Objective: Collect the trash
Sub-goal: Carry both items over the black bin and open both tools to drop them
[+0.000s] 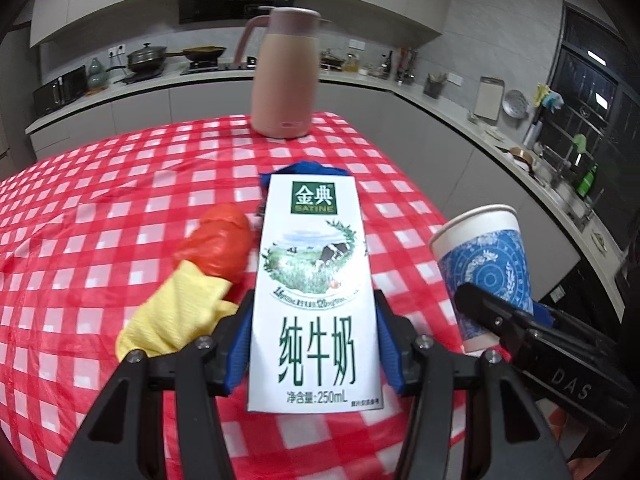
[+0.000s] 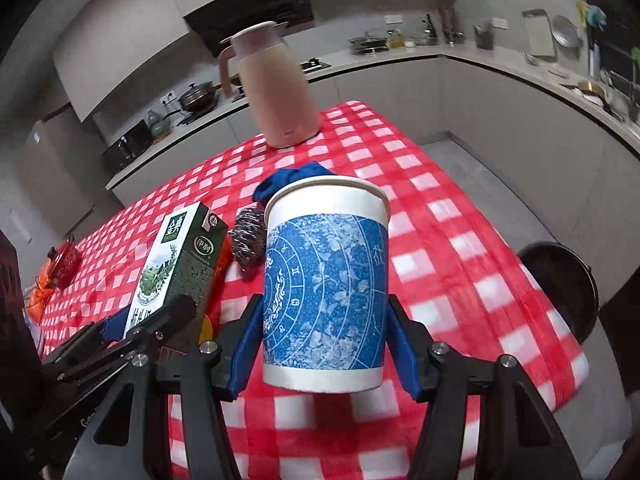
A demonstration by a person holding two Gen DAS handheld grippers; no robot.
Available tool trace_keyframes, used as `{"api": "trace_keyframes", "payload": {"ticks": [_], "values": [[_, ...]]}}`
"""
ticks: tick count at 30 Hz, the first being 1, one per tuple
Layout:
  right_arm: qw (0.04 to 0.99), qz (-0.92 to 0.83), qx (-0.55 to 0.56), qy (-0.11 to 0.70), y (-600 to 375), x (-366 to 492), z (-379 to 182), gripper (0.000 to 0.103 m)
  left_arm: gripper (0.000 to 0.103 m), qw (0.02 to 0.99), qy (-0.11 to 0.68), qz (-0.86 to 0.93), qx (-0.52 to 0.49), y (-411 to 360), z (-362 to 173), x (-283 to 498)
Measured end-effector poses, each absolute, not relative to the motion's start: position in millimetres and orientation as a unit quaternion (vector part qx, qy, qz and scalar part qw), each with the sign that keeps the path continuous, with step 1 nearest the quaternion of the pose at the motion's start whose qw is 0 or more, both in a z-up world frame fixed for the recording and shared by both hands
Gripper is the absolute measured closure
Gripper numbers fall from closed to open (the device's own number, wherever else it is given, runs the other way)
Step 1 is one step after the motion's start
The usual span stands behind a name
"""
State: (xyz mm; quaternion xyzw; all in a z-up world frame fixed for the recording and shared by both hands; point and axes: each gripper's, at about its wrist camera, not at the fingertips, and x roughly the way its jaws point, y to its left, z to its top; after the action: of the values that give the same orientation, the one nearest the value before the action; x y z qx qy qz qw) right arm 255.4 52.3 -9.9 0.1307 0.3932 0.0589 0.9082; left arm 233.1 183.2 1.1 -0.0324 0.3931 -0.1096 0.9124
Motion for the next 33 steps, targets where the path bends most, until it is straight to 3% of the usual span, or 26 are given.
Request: {"api": "trace_keyframes", "payload": {"ticks": [9, 19, 25, 33], "values": [[0.911, 0.046, 0.152, 0.381, -15.3, 236.4, -8.1, 0.043, 0.048, 0.914, 0.386, -0.123, -0.02, 116.5, 4.1, 228.6], [0.902, 0.02, 0.174, 0.394, -184.5, 235.3, -33.8, 0.043, 0.048, 0.9, 0.411, -0.147, -0.019, -41.1, -16.2, 236.1], [0.897, -0.001, 0.17, 0.407, -279.3, 247.0, -52.7, 0.043, 0.048, 0.887, 0.432, -0.165, -0.022, -129.7, -41.2, 255.4], [0.879, -0.008, 0.18, 0.441, -352.7, 274.1, -109.8, 0.043, 0.047, 0.868, 0.473, -0.147, -0.002, -188.7, -93.2, 274.2]]}}
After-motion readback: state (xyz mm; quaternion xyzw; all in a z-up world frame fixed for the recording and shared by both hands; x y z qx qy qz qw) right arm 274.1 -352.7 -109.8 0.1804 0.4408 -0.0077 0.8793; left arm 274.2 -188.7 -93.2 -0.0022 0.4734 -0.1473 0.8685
